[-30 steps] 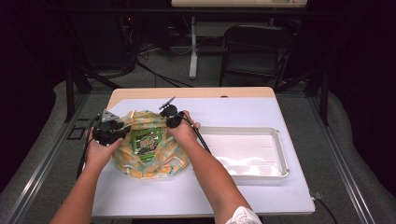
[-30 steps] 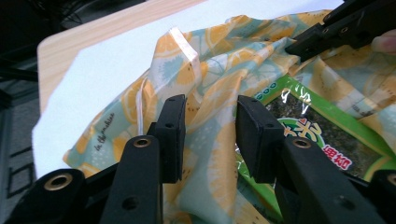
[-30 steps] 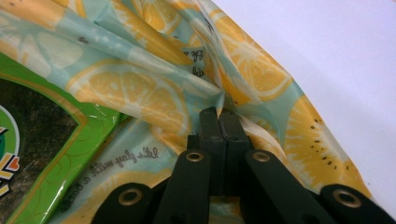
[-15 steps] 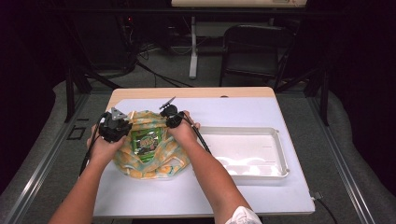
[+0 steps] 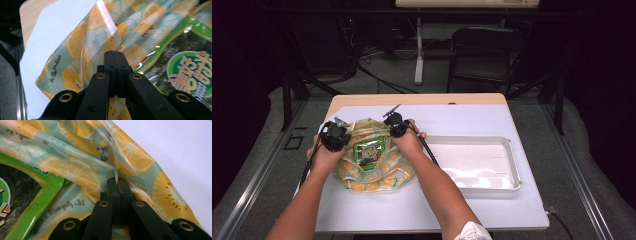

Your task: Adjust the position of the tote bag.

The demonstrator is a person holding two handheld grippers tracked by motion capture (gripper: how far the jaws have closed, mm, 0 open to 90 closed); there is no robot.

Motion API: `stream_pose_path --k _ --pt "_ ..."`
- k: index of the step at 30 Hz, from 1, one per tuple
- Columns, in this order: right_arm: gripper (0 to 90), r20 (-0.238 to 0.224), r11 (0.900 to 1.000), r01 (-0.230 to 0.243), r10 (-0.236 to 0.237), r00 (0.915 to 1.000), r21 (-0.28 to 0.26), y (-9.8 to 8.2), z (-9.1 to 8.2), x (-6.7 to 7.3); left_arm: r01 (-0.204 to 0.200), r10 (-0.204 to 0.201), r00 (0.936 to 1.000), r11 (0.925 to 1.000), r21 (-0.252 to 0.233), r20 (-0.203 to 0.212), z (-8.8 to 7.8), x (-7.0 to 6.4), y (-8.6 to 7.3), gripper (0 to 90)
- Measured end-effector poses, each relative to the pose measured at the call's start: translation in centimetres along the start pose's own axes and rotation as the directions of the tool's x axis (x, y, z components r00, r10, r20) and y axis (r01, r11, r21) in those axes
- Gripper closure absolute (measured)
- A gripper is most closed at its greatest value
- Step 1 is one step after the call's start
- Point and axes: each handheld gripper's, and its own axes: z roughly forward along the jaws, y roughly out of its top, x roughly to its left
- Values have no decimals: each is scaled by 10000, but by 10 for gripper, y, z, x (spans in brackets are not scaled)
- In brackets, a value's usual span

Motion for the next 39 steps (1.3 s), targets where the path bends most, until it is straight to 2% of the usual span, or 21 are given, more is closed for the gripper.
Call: stream_pose_path --k 3,9,13,18,20,23,28,30,31,33,39 --pt "900 6 10000 -28 28 10000 -8 0 0 0 226 -224 9997 9996 188 -119 8 2 -1 900" --pt "900 -5 9999 -58 58 10000 -85 -1 0 0 419 -403 9989 9970 647 -258 23 3 -4 900" --pt "900 33 9998 -110 110 9999 -164 -3 0 0 498 -482 9986 9955 808 -210 31 4 -6 900" --pt "891 -16 9995 -120 119 9999 -281 -4 0 0 850 -840 9963 9930 815 -165 39 8 -9 900" --pt "868 -16 9992 -218 217 9998 -324 -4 0 0 1083 -1071 9941 9907 828 -193 40 8 -8 900" --pt "779 -223 9990 -331 325 9992 -291 -3 -5 -1 835 -810 9962 9927 872 -326 40 6 -8 900" --pt "756 -381 9943 -431 395 9985 -970 1 -19 -1 1059 -1049 9943 9912 799 -163 40 8 -9 900" --pt "742 -544 9908 -322 252 9982 -1313 6 -29 2 991 -979 9950 9919 797 -189 40 8 -9 900" --pt "742 -544 9908 -322 252 9982 -1313 6 -29 2 981 -969 9951 9920 799 -189 40 8 -9 900" --pt "729 -620 9860 -279 179 9979 -1646 7 -32 7 967 -955 9953 9921 796 -182 40 8 -9 900" --pt "657 -622 9819 299 -422 9972 -1868 8 -36 20 969 -961 9953 9922 779 -133 40 9 -9 900"
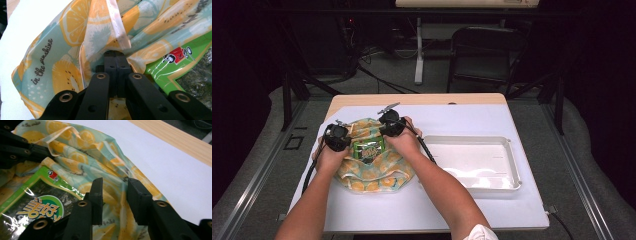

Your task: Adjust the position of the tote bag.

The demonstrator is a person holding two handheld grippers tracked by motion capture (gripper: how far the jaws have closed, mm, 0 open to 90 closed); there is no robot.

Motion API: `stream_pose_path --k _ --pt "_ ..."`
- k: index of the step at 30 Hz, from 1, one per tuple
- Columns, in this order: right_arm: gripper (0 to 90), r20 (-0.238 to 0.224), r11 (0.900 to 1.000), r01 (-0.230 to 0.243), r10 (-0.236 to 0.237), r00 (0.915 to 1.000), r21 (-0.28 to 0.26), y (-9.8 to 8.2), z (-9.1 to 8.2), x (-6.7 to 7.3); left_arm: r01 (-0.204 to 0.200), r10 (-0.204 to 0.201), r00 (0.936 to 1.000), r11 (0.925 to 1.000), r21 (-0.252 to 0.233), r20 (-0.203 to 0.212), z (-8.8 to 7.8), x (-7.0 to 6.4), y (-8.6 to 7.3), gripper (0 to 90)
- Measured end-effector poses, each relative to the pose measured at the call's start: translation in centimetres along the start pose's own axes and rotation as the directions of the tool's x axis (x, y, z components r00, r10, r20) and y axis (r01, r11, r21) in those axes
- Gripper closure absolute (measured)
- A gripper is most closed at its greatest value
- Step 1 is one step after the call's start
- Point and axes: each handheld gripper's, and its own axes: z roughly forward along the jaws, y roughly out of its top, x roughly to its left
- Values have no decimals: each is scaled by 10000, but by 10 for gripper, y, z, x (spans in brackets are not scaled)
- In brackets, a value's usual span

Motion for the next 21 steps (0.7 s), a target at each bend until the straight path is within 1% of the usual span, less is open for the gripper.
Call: stream_pose_path --k 1,2,3,5,8,10,11,12,13,14,15,16,17,18,19,20,21 --pt "643 -39 9999 48 -49 10000 -97 0 0 2 -1 1 10000 10000 -7 -7 0 0 0 900" --pt "626 -125 9997 230 -231 9997 -57 0 1 2 2 -2 10000 10000 2 -29 0 0 0 900" --pt "590 -318 9995 284 -281 9991 104 -1 4 4 0 0 10000 10000 10 -34 0 0 0 900" --pt "586 -377 9994 314 -308 9988 169 -2 7 5 -9 9 10000 10000 4 -74 0 -1 0 900" --pt "570 -439 9980 435 -415 9982 451 -4 13 4 -17 17 10000 10000 1 -80 0 -1 0 900" --pt "560 -483 9976 385 -357 9982 570 -6 17 4 -8 8 10000 10000 -34 -61 0 -1 0 900" --pt "560 -452 9980 311 -286 9986 553 -7 20 5 -14 13 10000 10000 -20 -54 0 -1 0 900" --pt "565 -404 9969 420 -394 9984 660 -7 21 5 -12 12 10000 10000 -40 -45 0 -1 -1 900" --pt "580 -347 9970 427 -406 9986 640 -7 22 5 -49 48 10000 10000 -48 -40 0 -1 -1 900" --pt "616 -314 9962 486 -464 9984 717 -7 22 4 -67 67 10000 10000 -54 -41 0 -1 -1 900" --pt "660 -321 9966 400 -377 9988 725 -6 23 4 -46 46 10000 9999 -89 -49 0 -1 -1 900" --pt "746 -252 9976 247 -231 9994 651 -6 26 5 -54 54 10000 9999 -92 -15 0 0 -1 900" --pt "746 -252 9976 247 -231 9994 651 -6 26 5 -49 48 10000 9999 -105 -18 0 0 -1 900" --pt "790 -246 9969 227 -209 9995 754 -5 26 5 -85 85 10000 9999 -105 -6 0 0 -2 900" --pt "833 -136 9953 381 -371 9992 888 -4 27 3 -90 90 10000 9999 -116 -28 0 0 -2 900" --pt "863 -51 9957 249 -245 9997 892 -4 28 2 -118 118 9999 9999 -118 -32 0 0 -2 900" --pt "884 -64 9948 122 -116 9999 1010 -3 30 1 -136 135 9999 9998 -122 -30 0 0 -2 900"
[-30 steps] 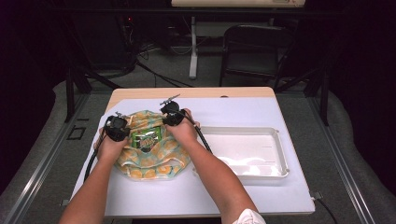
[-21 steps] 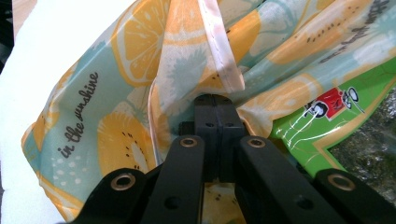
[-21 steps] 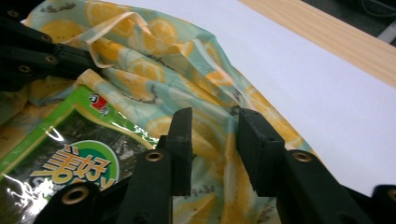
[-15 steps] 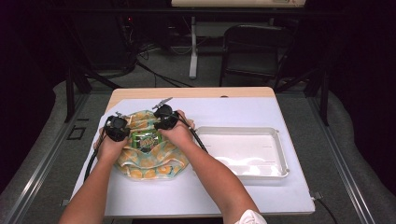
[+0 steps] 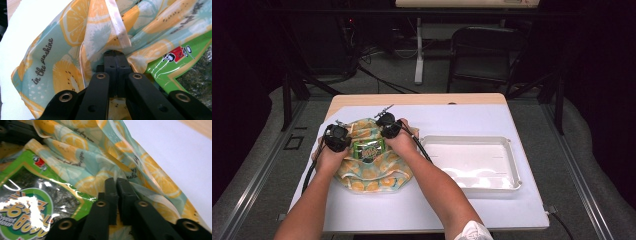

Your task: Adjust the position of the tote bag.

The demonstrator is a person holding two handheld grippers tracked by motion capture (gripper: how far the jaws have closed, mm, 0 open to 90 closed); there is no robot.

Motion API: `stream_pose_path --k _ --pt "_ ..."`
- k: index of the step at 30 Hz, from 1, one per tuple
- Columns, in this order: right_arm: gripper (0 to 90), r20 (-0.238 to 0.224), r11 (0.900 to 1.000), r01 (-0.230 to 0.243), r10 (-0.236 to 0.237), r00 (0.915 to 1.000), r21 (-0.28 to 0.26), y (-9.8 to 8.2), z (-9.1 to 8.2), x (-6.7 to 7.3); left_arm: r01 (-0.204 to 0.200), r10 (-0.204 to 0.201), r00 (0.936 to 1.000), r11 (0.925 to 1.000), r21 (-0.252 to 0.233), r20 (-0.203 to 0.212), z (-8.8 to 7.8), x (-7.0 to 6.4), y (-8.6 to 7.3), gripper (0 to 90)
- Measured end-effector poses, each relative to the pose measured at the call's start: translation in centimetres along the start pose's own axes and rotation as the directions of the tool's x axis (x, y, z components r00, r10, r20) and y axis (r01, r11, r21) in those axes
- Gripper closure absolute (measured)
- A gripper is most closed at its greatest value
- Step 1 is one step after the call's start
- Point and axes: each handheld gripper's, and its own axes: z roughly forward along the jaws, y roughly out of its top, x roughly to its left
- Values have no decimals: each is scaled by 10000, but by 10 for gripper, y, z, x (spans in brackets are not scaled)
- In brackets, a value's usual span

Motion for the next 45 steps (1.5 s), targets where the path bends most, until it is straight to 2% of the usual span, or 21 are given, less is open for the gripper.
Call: stream_pose_path --k 4,6,18,22,25,26,29,33,35,36,39,40,43,44,45 --pt "900 116 9986 -118 112 9999 523 -5 9 -8 -52 52 10000 10000 -69 8 0 0 -1 900" --pt "900 149 9983 -161 153 9998 565 -5 11 -9 -72 72 10000 10000 -66 1 0 0 -1 900" --pt "900 577 9979 -324 292 9979 559 -7 11 -12 -138 137 9999 9997 -222 -11 0 1 -4 900" --pt "900 715 9977 -109 61 9974 665 -7 10 -11 -168 168 9999 9993 -321 -9 0 1 -5 900" --pt "900 640 9977 -77 34 9979 668 -8 9 -12 -113 115 9999 9991 -403 50 0 2 -6 900" --pt "900 572 9982 -253 222 9981 542 -9 10 -13 -90 93 9999 9992 -387 68 0 2 -6 900" --pt "900 500 9978 -321 292 9983 584 -9 9 -13 -131 130 9999 9996 -264 -49 0 0 -4 900" --pt "824 463 9968 -609 585 9972 511 -9 7 -14 -257 255 9996 9993 -257 -95 0 -1 -4 900" --pt "781 360 9979 -506 492 9981 406 -10 4 -14 -167 167 9999 9994 -297 -20 0 0 -4 900" --pt "709 313 9980 -618 613 9976 133 -10 0 -14 -162 161 9999 9995 -289 -19 0 0 -4 900" --pt "665 240 9980 -603 607 9979 -174 -8 -8 -14 -228 226 9997 9994 -262 -85 0 -1 -4 900" --pt "627 153 9970 -635 643 9978 -431 -6 -17 -15 -234 232 9997 9994 -245 -87 0 -1 -4 900" --pt "601 -9 9949 -749 750 9972 -671 -5 -26 -16 -188 186 9998 9995 -236 -74 0 -1 -4 900" --pt "592 -88 9945 -770 765 9970 -716 -4 -32 -18 -155 153 9999 9996 -235 -80 0 -1 -4 900" --pt "580 -277 9917 -829 805 9964 -985 -3 -43 -19 -116 114 9999 9996 -241 -83 0 -1 -4 900"
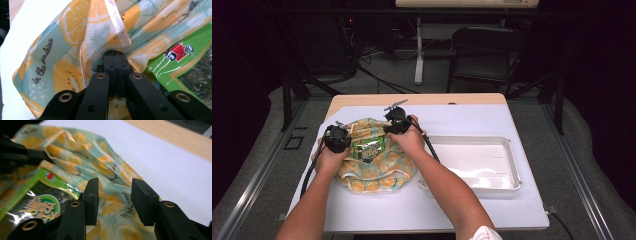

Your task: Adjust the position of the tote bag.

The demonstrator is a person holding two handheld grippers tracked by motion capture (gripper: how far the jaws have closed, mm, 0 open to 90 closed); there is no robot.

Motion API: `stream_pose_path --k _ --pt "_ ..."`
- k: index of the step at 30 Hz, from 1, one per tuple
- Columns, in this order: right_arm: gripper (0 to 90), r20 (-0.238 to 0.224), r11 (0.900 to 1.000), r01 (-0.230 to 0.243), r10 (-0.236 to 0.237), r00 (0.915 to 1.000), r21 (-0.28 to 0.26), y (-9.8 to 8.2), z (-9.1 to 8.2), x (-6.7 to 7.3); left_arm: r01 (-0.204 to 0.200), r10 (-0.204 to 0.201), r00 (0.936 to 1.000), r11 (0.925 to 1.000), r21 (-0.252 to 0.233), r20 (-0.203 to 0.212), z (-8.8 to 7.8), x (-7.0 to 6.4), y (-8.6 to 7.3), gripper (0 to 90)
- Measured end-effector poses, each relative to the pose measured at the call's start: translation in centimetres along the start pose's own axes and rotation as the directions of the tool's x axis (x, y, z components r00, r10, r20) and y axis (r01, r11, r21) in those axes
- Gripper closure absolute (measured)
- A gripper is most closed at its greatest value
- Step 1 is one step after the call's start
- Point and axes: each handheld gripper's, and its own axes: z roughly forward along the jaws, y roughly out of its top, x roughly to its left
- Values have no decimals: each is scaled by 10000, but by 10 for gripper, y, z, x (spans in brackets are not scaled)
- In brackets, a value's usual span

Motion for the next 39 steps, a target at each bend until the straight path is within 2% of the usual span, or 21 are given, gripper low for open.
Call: stream_pose_path --k 1,9,11,14,17,20,21,22,23,26,32,35,38,39 --pt "580 0 10000 0 0 10000 0 0 0 0 38 -38 10000 10000 -4 12 0 0 0 900" --pt "570 200 9959 559 -546 9983 -712 4 -34 12 54 -54 10000 10000 45 -8 0 0 1 900" --pt "587 257 9943 739 -722 9971 -768 4 -41 15 53 -53 10000 10000 29 -13 0 0 0 900" --pt "637 472 9927 1105 -1083 9930 -489 1 -45 19 53 -52 10000 10000 45 -23 0 0 1 900" --pt "673 761 9930 1169 -1153 9904 -164 -5 -41 17 40 -40 10000 10000 52 -17 0 0 1 900" --pt "729 674 9964 840 -848 9941 150 -14 -33 12 -2 2 10000 10000 70 -31 0 0 1 900" --pt "741 638 9951 924 -945 9935 344 -17 -30 10 -18 18 10000 10000 79 -37 0 0 1 900" --pt "751 618 9965 748 -770 9951 376 -20 -26 10 8 -8 10000 10000 76 -20 0 -1 1 900" --pt "762 569 9950 811 -844 9948 577 -22 -22 7 -4 4 10000 10000 73 -31 0 0 1 900" --pt "781 475 9951 449 -492 9977 884 -30 -11 4 -15 15 10000 10000 50 -5 0 0 1 900" --pt "813 511 9898 185 -260 9984 1416 -39 2 -3 95 -95 9999 9999 49 31 0 1 1 890" --pt "815 541 9878 136 -223 9983 1552 -40 5 -4 301 -297 9992 9995 -130 260 -5 2 1 799" --pt "814 539 9859 186 -279 9982 1663 -42 8 -4 537 -497 9971 9961 -698 581 -18 7 3 703" --pt "814 539 9859 136 -229 9983 1668 -43 9 -4 553 -501 9972 9939 -957 554 -24 7 4 683"
